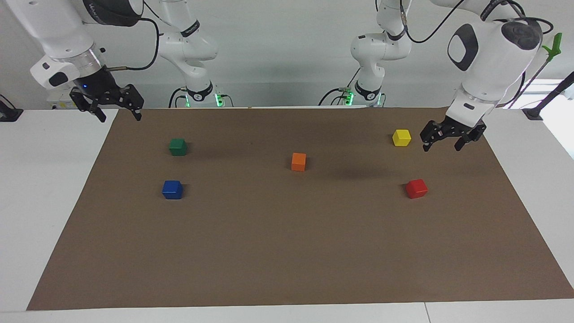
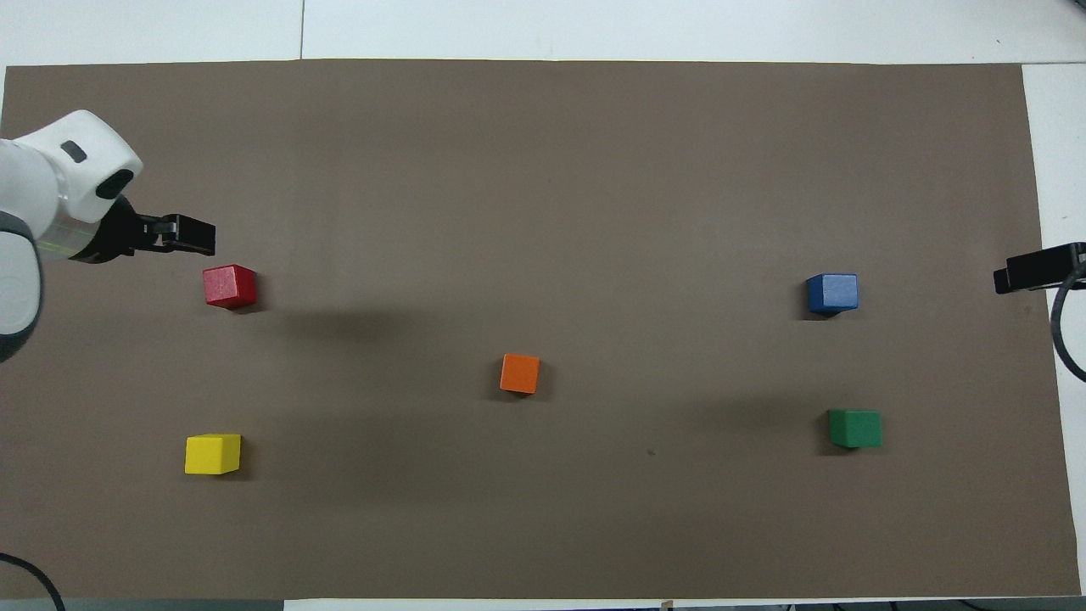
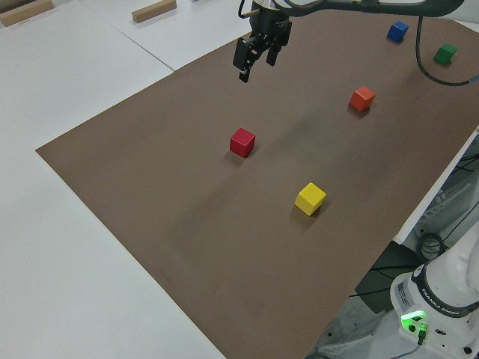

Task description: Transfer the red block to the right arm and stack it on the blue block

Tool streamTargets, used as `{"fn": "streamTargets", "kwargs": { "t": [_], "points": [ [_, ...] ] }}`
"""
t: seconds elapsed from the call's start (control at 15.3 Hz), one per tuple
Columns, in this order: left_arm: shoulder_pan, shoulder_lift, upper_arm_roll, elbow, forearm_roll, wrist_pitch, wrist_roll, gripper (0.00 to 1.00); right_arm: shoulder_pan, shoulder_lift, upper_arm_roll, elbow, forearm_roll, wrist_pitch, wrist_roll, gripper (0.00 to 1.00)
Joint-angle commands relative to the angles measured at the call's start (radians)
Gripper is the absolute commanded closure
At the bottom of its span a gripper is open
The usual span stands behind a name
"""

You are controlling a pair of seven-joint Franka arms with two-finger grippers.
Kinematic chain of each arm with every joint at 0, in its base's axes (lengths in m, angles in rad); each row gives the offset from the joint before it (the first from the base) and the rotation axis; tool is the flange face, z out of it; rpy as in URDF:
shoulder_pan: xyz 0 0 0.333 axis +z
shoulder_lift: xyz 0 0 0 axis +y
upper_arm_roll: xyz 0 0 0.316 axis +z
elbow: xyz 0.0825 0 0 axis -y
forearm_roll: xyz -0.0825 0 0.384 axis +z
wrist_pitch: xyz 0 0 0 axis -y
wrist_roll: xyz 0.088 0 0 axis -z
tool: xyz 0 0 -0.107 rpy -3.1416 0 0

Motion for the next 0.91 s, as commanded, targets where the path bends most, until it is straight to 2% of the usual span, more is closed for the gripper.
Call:
{"fn": "streamTargets", "kwargs": {
  "t": [0.0, 0.2, 0.46, 0.59, 0.72, 0.78, 0.85],
  "points": [
    [0.003, 0.044, 0.003, -0.127, 0.009, 0.201, -0.01, 0.0, -0.023, -0.039, 0.014, -0.066, -0.004, 0.006, -0.06, 0.0],
    [0.032, 0.075, 0.005, -0.195, 0.024, 0.309, -0.01, 0.0, -0.025, -0.087, 0.013, -0.205, 0.109, 0.079, -0.083, 0.0],
    [0.049, 0.145, 0.005, -0.2, 0.024, 0.35, -0.018, 0.0, -0.033, -0.105, 0.01, -0.307, 0.342, 0.119, -0.098, 0.0],
    [0.052, 0.165, 0.003, -0.201, 0.024, 0.369, -0.053, 0.0, -0.06, -0.119, 0.001, -0.342, 0.474, 0.115, -0.217, 0.0],
    [0.043, 0.179, 0.003, -0.203, 0.024, 0.376, -0.079, 0.0, -0.144, -0.14, 0.001, -0.391, 0.583, 0.093, -0.387, 0.0],
    [0.041, 0.182, 0.003, -0.203, 0.024, 0.38, -0.078, 0.06, -0.177, -0.142, 0.001, -0.4, 0.632, 0.051, -0.441, 0.0],
    [0.041, 0.182, 0.002, -0.203, 0.024, 0.375, -0.085, 0.43, -0.2, -0.139, 0.001, -0.408, 0.67, 0.017, -0.466, 0.0]
  ]
}}
